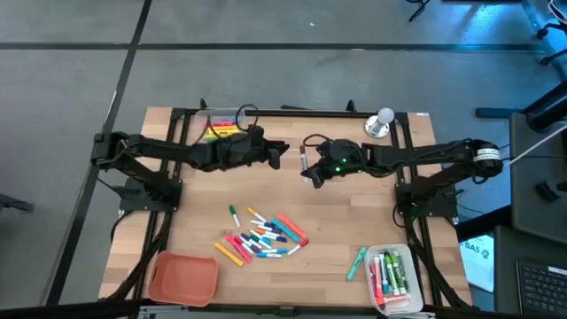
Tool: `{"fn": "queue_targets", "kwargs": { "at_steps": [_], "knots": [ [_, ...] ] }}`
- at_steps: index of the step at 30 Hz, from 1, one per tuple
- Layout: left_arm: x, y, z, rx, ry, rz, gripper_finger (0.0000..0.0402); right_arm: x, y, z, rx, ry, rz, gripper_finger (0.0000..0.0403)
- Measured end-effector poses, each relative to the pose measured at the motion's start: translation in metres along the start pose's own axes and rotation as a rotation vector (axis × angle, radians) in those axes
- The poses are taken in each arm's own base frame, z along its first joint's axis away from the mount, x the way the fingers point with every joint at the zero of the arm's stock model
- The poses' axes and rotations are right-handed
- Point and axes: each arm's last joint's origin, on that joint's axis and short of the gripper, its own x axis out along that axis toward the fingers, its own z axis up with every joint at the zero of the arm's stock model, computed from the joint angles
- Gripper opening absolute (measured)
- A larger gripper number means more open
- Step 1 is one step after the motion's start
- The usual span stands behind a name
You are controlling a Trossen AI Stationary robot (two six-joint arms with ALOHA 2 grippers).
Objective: Pick & Place Markers
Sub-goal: Put the violet pen into the white bin
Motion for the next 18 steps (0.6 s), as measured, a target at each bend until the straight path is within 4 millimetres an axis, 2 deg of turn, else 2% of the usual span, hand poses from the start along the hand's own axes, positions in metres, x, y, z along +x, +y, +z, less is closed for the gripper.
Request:
{"fn": "queue_targets", "kwargs": {
  "at_steps": [3,7,9,13,18],
  "knots": [
    [-0.008,0.005,0.009,0.023,0.139,-0.101,0.0170,-0.012,0.003,-0.010,0.027,0.095,-0.092,0.0066],
    [-0.019,0.013,0.003,0.080,0.409,-0.190,0.0179,-0.034,0.019,-0.025,0.095,0.289,-0.182,0.0066],
    [-0.028,0.014,-0.005,0.124,0.506,-0.158,0.0179,-0.046,0.030,-0.036,0.096,0.394,-0.239,0.0066],
    [-0.041,0.017,-0.027,0.261,0.613,0.016,0.0178,-0.069,0.050,-0.050,0.131,0.505,-0.331,0.0066],
    [-0.041,0.003,-0.053,0.474,0.678,-0.077,0.0178,-0.092,0.074,-0.078,0.231,0.583,-0.382,0.0066]
  ]
}}
